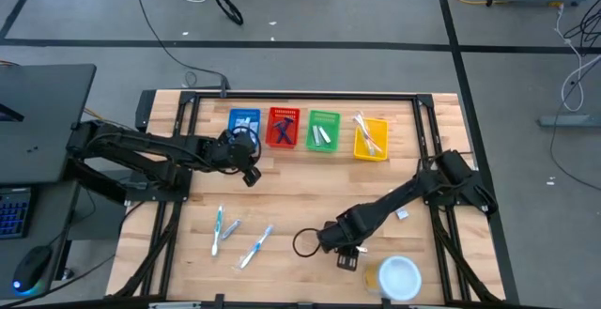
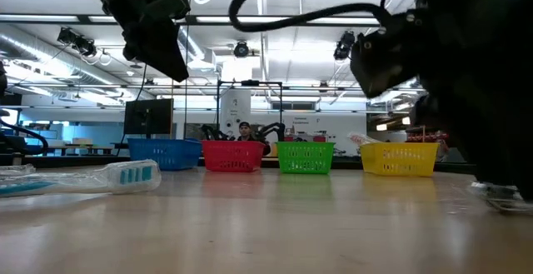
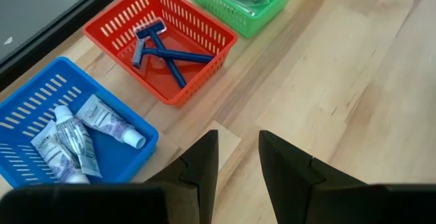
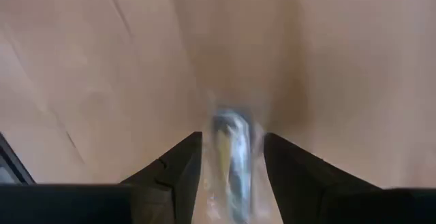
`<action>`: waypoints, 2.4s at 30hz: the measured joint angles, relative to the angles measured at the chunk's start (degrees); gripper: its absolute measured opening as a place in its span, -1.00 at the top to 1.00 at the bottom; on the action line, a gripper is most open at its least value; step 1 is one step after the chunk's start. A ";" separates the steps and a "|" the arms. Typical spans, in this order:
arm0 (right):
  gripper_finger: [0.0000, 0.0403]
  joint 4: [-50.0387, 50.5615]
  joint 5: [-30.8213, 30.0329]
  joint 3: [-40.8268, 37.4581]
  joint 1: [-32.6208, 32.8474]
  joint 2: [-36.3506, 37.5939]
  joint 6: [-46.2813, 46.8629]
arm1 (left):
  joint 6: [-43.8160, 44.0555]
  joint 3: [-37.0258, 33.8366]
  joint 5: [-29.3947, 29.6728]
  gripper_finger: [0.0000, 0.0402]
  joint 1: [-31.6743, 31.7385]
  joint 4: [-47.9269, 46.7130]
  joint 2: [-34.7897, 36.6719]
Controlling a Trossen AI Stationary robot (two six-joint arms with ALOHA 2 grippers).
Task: Pick & Place Travel size toiletries
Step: Put the silver nail cutter into the green bin, then put the blue toothbrush into the yellow bin
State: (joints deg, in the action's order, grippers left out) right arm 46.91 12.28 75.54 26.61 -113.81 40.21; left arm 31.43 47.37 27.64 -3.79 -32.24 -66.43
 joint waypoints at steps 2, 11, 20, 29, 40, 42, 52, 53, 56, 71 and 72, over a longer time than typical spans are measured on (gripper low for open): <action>0.17 -2.58 0.17 -0.42 0.52 -0.70 0.75 | 0.82 0.00 0.00 0.43 0.00 0.00 0.00; 0.35 -0.50 -13.07 -0.24 3.10 -2.57 -3.93 | 0.89 0.00 3.46 0.43 0.02 -0.03 0.00; 0.65 0.79 -8.16 -0.06 0.13 -2.11 -8.16 | -0.46 0.00 3.50 0.43 0.02 0.01 0.00; 0.65 1.29 -25.24 2.19 -7.68 5.83 -9.85 | -3.33 0.00 3.89 0.43 0.20 0.03 0.00; 0.65 -12.45 -37.64 2.06 -32.83 7.11 -29.73 | -3.79 0.00 4.55 0.43 0.19 0.27 0.00; 0.65 -15.70 -36.18 2.06 -36.70 6.39 -33.29 | -3.79 0.00 4.61 0.43 0.20 0.38 0.02; 0.48 -18.85 -27.22 2.08 -45.55 2.64 -41.27 | -3.33 0.00 4.68 0.43 0.20 0.23 0.01; 0.45 -18.86 -27.20 2.08 -45.87 2.30 -41.76 | -3.36 0.00 4.72 0.43 0.20 0.26 0.02; 0.39 -18.93 -27.08 2.08 -46.49 2.15 -42.58 | -3.72 0.00 4.74 0.43 0.20 0.25 0.00; 0.32 -20.47 -26.59 2.17 -43.86 5.20 -40.59 | -4.01 0.00 4.29 0.43 0.20 0.34 0.02; 0.32 -20.21 -26.59 2.17 -43.19 5.64 -40.59 | -4.01 0.00 4.26 0.43 0.20 0.32 0.01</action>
State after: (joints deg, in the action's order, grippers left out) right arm 26.71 -14.31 77.71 -16.58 -108.16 -0.38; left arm 27.42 47.37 31.90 -3.60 -31.92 -66.43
